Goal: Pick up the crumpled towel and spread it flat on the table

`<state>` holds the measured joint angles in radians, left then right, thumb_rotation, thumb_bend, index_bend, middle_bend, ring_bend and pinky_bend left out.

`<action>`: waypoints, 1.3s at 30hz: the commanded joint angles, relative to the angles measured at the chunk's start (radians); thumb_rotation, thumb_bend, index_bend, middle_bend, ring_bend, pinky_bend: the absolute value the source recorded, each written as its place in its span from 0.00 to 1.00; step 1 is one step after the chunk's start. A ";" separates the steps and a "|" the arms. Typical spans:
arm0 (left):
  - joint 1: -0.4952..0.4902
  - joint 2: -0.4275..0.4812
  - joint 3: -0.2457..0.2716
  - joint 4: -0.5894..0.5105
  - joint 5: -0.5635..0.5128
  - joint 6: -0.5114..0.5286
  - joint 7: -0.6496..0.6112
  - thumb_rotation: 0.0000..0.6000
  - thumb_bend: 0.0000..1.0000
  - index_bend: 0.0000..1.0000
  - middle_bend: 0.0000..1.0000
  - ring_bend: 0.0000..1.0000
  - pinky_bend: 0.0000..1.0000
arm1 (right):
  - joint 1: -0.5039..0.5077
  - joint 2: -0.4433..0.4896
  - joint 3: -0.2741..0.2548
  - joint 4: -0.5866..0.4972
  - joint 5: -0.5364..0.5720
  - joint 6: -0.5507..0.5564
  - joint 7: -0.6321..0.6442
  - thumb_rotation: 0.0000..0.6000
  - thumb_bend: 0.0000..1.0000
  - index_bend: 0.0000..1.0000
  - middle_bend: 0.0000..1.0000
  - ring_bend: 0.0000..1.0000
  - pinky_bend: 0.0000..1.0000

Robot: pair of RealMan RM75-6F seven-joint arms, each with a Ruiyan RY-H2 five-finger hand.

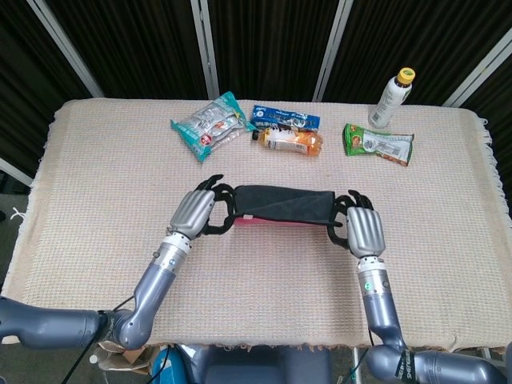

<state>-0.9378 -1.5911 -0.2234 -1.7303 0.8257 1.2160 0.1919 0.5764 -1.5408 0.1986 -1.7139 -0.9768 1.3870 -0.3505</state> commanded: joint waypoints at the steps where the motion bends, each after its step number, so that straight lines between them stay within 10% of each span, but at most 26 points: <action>1: 0.039 -0.003 0.028 -0.031 0.045 0.026 -0.014 1.00 0.53 0.65 0.29 0.08 0.14 | -0.024 -0.005 -0.023 -0.012 -0.028 0.014 0.005 1.00 0.50 0.72 0.33 0.15 0.16; 39: 0.283 0.059 0.169 -0.234 0.353 0.041 -0.062 1.00 0.53 0.65 0.30 0.08 0.14 | -0.218 0.022 -0.177 -0.170 -0.273 0.075 -0.063 1.00 0.50 0.72 0.33 0.15 0.16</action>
<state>-0.6572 -1.5338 -0.0553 -1.9624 1.1759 1.2573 0.1316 0.3613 -1.5184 0.0227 -1.8808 -1.2464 1.4609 -0.4100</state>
